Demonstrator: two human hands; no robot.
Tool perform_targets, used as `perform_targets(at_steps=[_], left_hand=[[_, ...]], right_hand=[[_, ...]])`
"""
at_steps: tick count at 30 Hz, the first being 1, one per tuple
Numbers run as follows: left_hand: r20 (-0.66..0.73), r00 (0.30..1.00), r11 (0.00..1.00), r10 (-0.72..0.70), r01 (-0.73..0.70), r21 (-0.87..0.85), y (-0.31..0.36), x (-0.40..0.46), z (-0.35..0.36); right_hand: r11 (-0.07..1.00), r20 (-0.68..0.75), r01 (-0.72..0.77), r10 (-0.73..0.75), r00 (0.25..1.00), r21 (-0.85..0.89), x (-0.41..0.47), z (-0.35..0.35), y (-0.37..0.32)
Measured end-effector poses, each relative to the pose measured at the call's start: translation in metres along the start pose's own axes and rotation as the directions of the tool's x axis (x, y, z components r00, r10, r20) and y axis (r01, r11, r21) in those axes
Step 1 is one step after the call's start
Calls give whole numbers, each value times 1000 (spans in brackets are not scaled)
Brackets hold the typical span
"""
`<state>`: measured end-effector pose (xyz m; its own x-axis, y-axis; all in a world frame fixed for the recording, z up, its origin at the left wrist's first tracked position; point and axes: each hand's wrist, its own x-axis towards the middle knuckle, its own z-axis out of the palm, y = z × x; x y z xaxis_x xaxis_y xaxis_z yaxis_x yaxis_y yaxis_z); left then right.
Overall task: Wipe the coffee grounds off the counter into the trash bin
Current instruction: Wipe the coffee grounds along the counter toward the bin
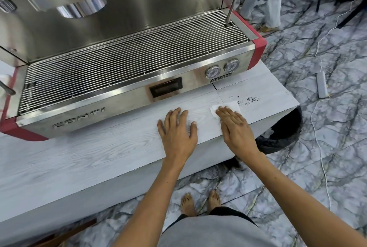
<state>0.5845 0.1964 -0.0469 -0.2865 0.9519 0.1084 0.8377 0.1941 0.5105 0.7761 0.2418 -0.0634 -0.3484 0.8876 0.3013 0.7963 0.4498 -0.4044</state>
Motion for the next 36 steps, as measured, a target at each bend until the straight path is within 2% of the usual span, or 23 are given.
perform_targets(at_steps=[12,20,23,27,36], left_hand=[[-26,999,995,24,-21,98,5,-2,5],[-26,1000,995,10,-7,103,6,-2,5],[-32,999,995,11,-8,101,6,-3,5],[-31,999,994,15,-11,112,5,-3,5],[-24,1000,991,6,-3,130,7,-2,5]], right_hand=[[997,-23,-46,48,999,63,3,-9,17],[923,-107,-136,186,977,360,10,-27,7],[946,-110,-11,49,993,323,15,-28,-8],[975,-20,133,-131,991,177,14,-11,-23],[995,83,71,-66,994,-63,12,10,-33]])
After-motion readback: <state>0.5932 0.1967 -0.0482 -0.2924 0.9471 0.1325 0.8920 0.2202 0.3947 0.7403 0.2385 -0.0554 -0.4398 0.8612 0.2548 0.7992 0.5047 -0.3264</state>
